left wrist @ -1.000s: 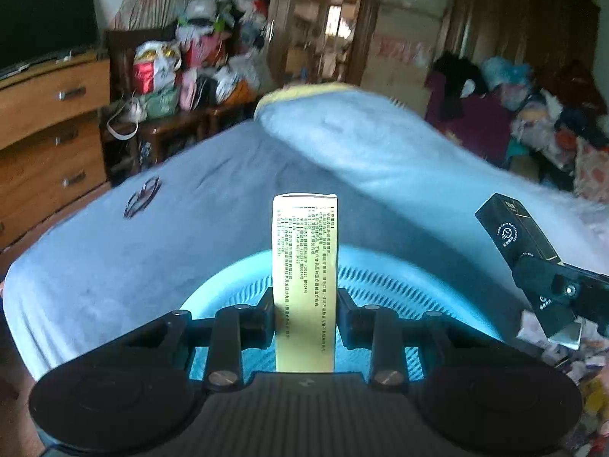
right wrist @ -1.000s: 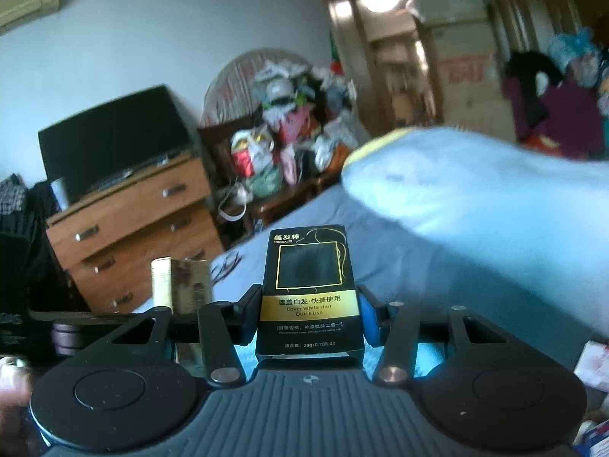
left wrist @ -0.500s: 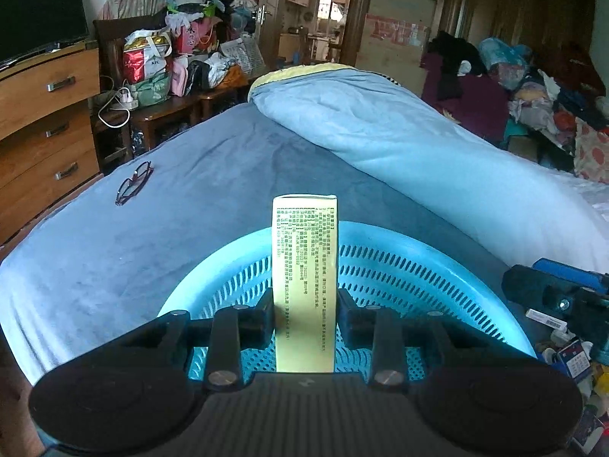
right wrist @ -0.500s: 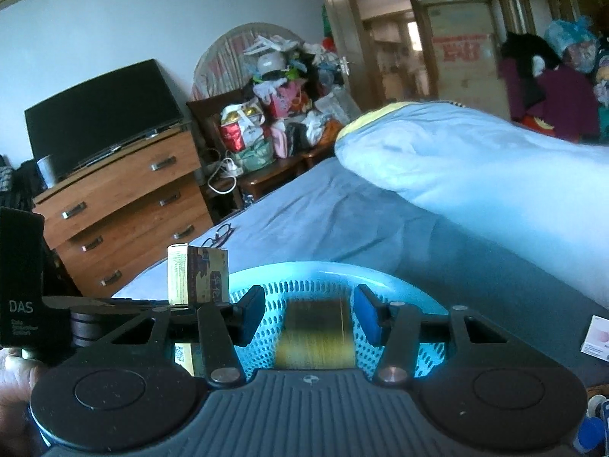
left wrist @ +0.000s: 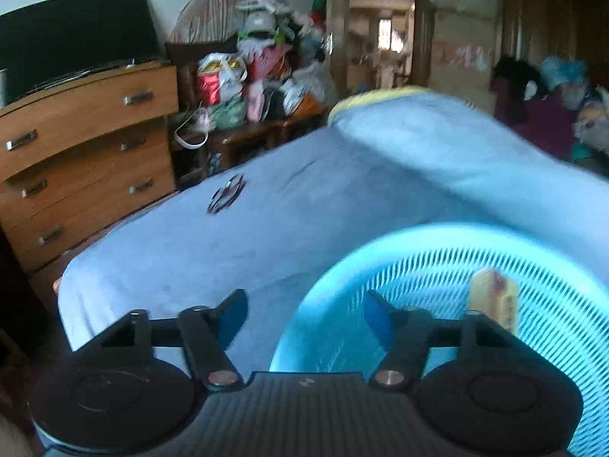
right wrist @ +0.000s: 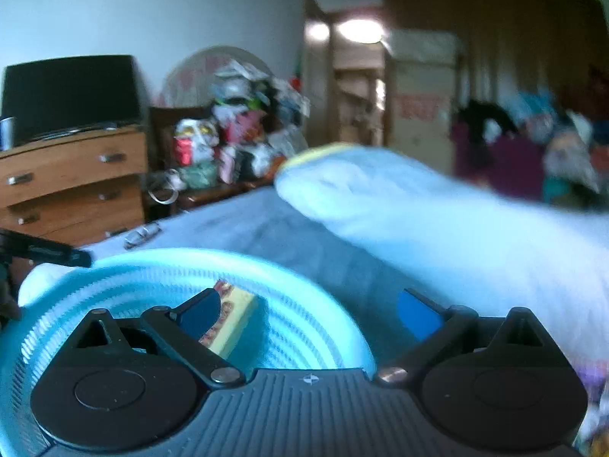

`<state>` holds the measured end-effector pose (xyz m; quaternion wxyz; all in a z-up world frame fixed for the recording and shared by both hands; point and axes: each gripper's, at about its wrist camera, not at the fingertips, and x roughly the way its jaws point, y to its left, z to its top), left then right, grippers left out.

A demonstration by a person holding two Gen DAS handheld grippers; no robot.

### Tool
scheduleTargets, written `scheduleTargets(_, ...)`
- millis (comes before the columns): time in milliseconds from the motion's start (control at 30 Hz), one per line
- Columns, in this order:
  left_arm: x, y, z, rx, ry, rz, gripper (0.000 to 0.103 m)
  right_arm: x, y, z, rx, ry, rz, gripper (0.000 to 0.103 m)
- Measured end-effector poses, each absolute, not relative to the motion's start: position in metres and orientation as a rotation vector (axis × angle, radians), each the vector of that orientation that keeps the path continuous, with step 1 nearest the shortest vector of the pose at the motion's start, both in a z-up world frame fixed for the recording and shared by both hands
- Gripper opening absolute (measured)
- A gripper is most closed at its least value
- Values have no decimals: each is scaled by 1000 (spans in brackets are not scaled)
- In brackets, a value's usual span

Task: Organize objects
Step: 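Carry the yellow box to the basket and open the left tool while right carries black box, then lower the black box into the teal basket and open the right tool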

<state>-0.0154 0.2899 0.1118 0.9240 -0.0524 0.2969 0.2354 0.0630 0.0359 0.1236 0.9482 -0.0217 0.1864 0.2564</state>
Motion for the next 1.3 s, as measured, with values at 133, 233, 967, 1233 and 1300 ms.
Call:
scheduleTargets(133,-23,282,122,-50,479,528,61,63,38,109,-7,392,487,101)
scheduleTargets(233,-16,287,118,-44,498,541,67,62,40,113,4,345,470,101)
scheduleTargets(967,-19,438,108,-201,556,671,82,70,169,118,-36,316,674,101)
scheduleTargets(1233,-60,336,189,-96,273,475,85,10,11,121,-26,237,483,103)
scheduleTargets(1300,-67,292,206,-86,223,308,92,-2,-40,101,-37,360,373,103)
